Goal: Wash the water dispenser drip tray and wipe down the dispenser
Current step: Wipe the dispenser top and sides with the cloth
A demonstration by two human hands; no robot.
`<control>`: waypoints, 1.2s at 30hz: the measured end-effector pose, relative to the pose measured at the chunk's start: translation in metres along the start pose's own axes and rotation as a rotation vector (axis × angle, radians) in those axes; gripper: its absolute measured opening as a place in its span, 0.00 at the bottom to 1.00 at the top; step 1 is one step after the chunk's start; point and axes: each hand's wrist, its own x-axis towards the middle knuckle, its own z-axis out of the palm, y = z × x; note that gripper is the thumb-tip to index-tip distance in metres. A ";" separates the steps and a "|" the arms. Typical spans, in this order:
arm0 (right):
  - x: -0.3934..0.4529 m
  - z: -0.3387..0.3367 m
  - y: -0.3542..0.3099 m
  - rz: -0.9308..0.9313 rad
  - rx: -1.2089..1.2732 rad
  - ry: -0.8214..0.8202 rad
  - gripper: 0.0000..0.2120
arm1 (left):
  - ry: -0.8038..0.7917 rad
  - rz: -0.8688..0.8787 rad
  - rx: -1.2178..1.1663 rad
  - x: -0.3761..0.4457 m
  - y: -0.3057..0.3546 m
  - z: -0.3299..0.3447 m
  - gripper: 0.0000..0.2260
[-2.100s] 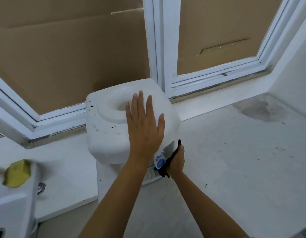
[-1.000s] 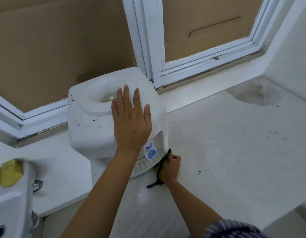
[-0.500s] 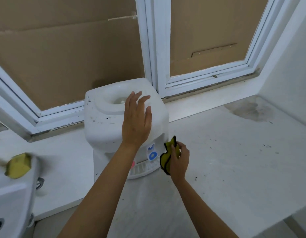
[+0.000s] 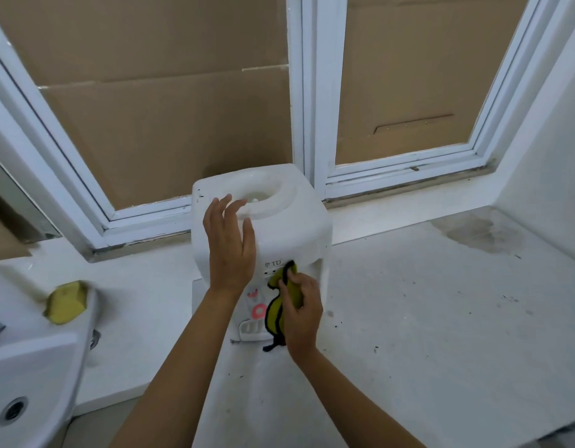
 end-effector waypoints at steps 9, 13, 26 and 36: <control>0.053 -0.024 0.001 0.029 -0.005 0.238 0.09 | -0.039 -0.015 0.000 -0.021 -0.006 -0.018 0.16; 0.077 -0.028 0.014 0.290 -0.007 0.316 0.08 | -0.035 -0.026 -0.004 -0.024 -0.009 -0.023 0.16; 0.083 -0.061 0.029 0.448 -0.090 0.182 0.11 | -0.140 0.079 0.042 -0.024 0.013 0.009 0.18; 0.045 -0.053 0.084 0.539 0.030 0.239 0.11 | -0.204 0.197 0.416 -0.028 0.006 0.043 0.26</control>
